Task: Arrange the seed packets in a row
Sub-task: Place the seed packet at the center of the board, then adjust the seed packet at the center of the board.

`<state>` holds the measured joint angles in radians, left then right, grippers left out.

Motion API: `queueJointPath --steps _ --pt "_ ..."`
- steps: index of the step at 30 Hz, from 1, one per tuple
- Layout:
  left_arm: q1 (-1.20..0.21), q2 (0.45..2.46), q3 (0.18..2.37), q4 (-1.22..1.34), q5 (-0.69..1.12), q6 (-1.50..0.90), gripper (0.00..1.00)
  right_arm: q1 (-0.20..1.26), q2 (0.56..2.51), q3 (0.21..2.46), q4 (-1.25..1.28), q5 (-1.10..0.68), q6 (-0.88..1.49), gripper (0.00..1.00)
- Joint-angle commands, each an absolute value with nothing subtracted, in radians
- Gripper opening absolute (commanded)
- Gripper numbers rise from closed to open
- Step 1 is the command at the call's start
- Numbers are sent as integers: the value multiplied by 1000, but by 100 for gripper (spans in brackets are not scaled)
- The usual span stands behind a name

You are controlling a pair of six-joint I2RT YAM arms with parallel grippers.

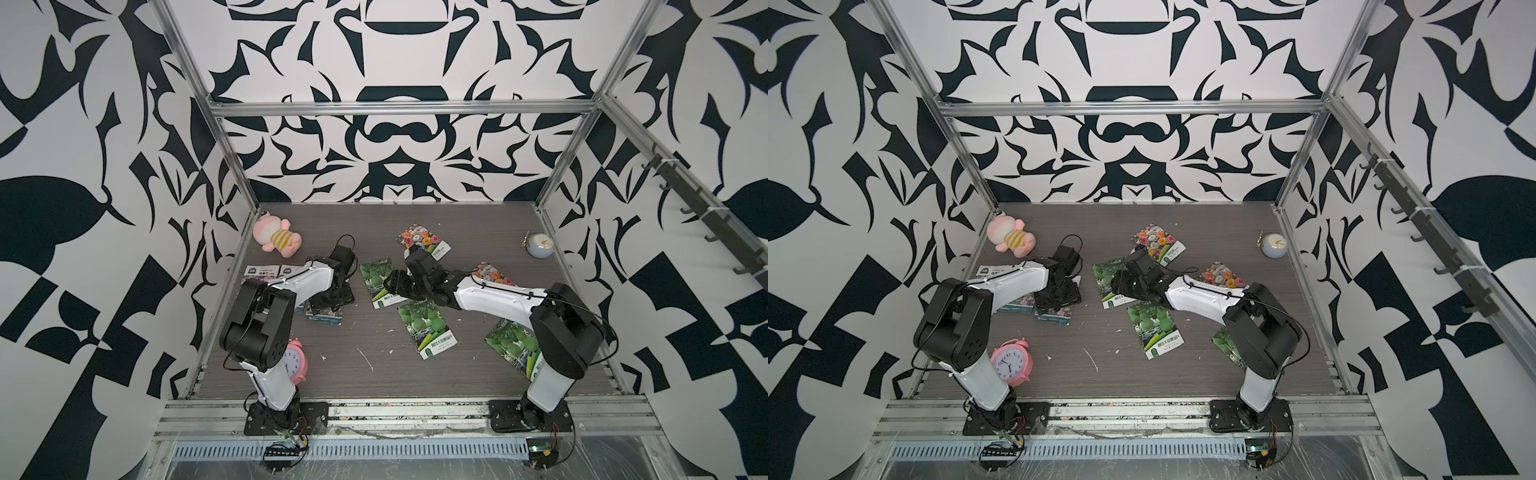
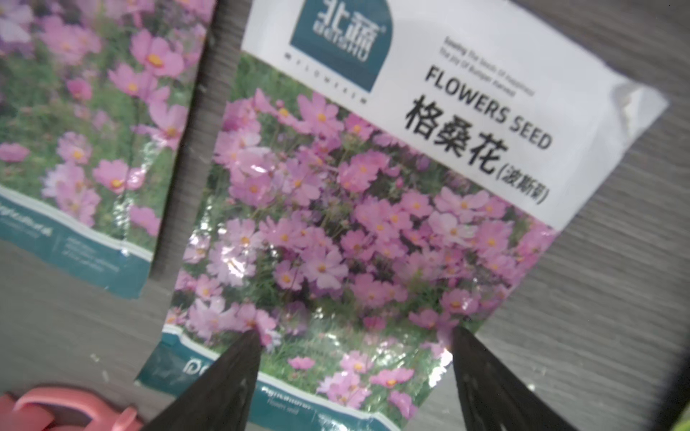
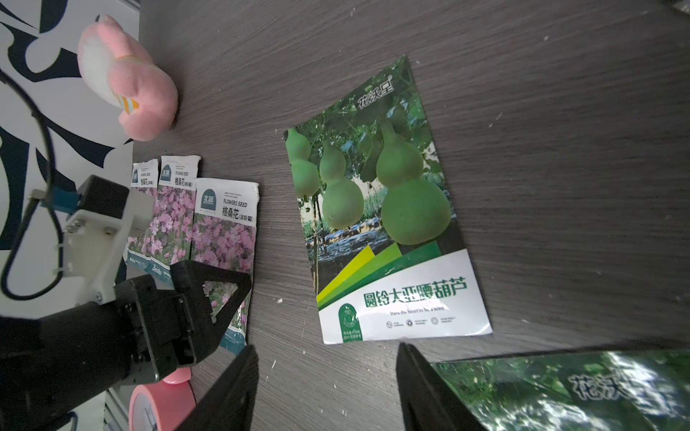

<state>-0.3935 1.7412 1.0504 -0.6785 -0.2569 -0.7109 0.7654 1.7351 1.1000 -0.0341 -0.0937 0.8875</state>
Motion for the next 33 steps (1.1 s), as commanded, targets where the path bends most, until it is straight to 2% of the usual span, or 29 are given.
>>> queueJointPath --steps 1,6,7,23,28,33 --pt "-372 1767 1027 -626 -217 -683 84 758 1723 1095 -9 -116 880 62" --pt "-350 1786 1029 -592 -202 -656 84 752 1730 1084 3 -139 894 61" --pt "-346 1793 1030 -587 -200 -649 88 752 1730 1082 6 -140 894 61" --pt "-291 1875 1096 -537 -125 -647 86 747 1764 1095 6 -161 900 59" --pt "-290 1832 1111 -575 -135 -670 87 748 1759 1108 -22 -151 869 59" --pt "-291 1714 1162 -653 -144 -667 95 747 1762 1169 -148 -88 754 59"
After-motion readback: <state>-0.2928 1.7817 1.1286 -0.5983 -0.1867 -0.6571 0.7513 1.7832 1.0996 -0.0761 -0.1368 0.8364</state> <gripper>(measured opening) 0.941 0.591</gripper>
